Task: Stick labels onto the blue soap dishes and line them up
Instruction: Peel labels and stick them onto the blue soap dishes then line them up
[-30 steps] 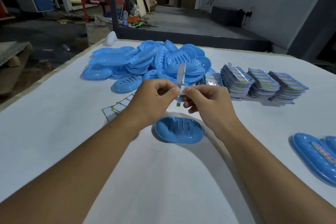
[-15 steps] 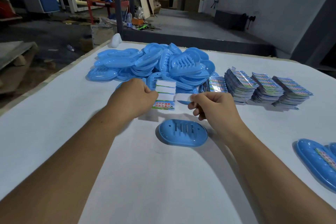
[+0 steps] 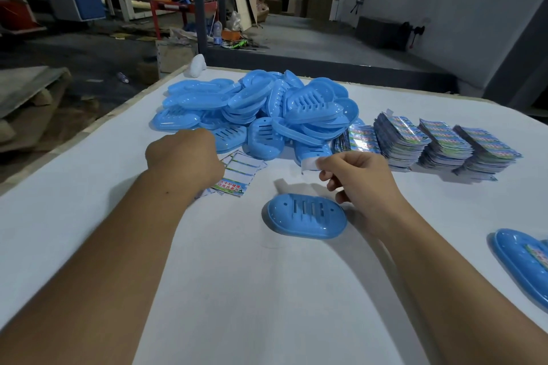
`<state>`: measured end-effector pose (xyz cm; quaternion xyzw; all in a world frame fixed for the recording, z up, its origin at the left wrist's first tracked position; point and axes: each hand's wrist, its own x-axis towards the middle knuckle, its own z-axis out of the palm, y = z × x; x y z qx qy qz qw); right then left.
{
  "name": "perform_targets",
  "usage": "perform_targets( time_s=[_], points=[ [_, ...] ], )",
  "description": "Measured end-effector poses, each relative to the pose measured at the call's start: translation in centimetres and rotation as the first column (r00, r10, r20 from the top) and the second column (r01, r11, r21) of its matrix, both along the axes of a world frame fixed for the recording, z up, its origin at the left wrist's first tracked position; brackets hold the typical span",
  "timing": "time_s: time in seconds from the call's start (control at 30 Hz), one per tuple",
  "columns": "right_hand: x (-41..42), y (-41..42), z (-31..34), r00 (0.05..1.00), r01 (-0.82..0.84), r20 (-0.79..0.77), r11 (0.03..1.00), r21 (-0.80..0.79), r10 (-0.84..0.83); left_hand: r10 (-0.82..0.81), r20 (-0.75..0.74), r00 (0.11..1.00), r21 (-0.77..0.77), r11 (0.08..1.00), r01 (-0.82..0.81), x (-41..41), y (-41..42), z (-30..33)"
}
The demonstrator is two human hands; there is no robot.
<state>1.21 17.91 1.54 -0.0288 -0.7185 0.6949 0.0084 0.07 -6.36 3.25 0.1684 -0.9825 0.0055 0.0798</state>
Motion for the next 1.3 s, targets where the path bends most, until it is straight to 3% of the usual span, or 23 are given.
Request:
perform_targets(
  time_s=[0.1, 0.17, 0.23, 0.33, 0.47, 0.83, 0.93, 1.1, 1.3],
  points=[
    [0.1, 0.0, 0.0, 1.000, 0.011, -0.007, 0.999, 0.036, -0.011, -0.068, -0.158, 0.985, 0.192, 0.977, 0.098, 0.2, 0.7, 0.3],
    [0.1, -0.1, 0.0, 1.000, 0.015, -0.027, 0.998, 0.068, -0.013, -0.158, -0.269, 0.950, 0.466, 0.842, 0.272, 0.5, 2.2, 0.5],
    [0.2, -0.2, 0.1, 0.998, 0.022, -0.053, 0.995, 0.098, -0.017, -0.232, -0.335, 0.913, 0.634, 0.661, 0.401, 1.2, 4.3, 0.6],
    [0.3, -0.3, 0.0, 0.996, 0.022, -0.088, 0.993, 0.118, -0.012, -0.286, -0.368, 0.884, 0.733, 0.496, 0.466, 1.7, 6.4, 0.0],
    [0.4, -0.4, -0.2, 0.992, 0.011, -0.123, 0.988, 0.152, 0.008, -0.291, -0.355, 0.889, 0.796, 0.404, 0.450, 1.8, 7.0, -0.7],
    [0.2, 0.0, -0.2, 0.969, -0.078, -0.216, 0.979, 0.190, 0.119, -0.241, -0.334, 0.911, 0.876, 0.277, 0.394, 1.6, 7.4, -1.0],
    [0.1, -0.1, -0.3, 0.971, -0.079, -0.204, 0.973, 0.219, 0.125, -0.195, -0.344, 0.918, 0.869, 0.304, 0.390, 1.5, 7.4, -1.0],
    [-0.3, 0.6, -0.1, 0.979, 0.091, -0.203, 0.951, 0.295, -0.030, -0.116, -0.304, 0.946, 0.877, 0.354, 0.325, 1.0, 7.0, -0.8],
    [-0.1, 0.7, -0.1, 0.991, 0.048, -0.134, 0.945, 0.323, -0.004, -0.127, -0.274, 0.953, 0.875, 0.379, 0.302, 0.9, 6.9, -0.9]
  ],
)
